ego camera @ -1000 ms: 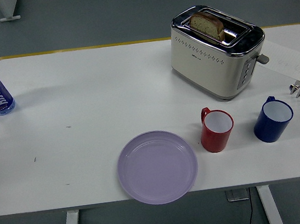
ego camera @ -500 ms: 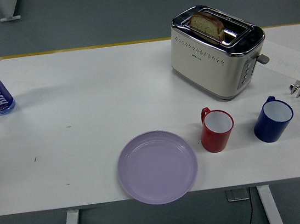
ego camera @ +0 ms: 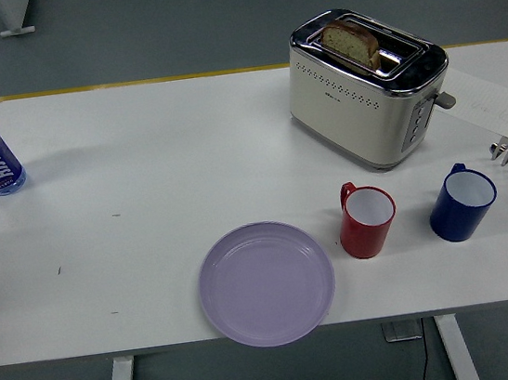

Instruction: Push plate across desktop

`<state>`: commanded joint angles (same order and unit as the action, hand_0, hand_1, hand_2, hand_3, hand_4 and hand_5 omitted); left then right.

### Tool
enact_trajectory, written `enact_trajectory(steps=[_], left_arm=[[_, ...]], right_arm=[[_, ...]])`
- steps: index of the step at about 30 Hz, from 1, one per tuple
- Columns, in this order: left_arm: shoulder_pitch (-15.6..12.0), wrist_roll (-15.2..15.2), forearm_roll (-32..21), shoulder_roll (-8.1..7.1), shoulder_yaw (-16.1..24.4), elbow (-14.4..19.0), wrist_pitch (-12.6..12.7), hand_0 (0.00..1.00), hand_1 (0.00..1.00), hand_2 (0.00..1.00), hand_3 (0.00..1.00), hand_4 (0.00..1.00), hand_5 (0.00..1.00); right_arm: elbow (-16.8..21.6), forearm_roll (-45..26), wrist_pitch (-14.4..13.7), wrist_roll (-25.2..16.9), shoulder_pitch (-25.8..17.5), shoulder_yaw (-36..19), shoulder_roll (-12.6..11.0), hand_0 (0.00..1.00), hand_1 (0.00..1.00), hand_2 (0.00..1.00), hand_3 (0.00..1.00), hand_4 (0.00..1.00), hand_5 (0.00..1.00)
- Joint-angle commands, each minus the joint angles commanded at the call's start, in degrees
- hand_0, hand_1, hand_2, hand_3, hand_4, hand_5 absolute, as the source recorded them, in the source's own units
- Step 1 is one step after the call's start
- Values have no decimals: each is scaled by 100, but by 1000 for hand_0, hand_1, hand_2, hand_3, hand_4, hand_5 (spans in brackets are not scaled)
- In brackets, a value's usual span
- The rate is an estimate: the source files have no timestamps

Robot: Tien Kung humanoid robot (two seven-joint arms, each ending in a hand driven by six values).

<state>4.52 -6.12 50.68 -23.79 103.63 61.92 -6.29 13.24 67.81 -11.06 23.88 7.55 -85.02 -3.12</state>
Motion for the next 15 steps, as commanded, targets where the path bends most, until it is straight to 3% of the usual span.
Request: enact_trajectory(steps=[10, 15], left_arm=[[-1, 30, -21, 22, -107, 99, 9, 733, 759, 748, 705, 562, 998], [-10, 107, -521, 106, -190, 327, -96, 732, 758, 747, 705, 562, 998]], right_arm=[[1, 12, 12, 3, -13, -11, 11, 641, 601, 665, 767, 489, 556], [0, -6, 4, -8, -11, -19, 17, 641, 601, 665, 767, 489, 556]])
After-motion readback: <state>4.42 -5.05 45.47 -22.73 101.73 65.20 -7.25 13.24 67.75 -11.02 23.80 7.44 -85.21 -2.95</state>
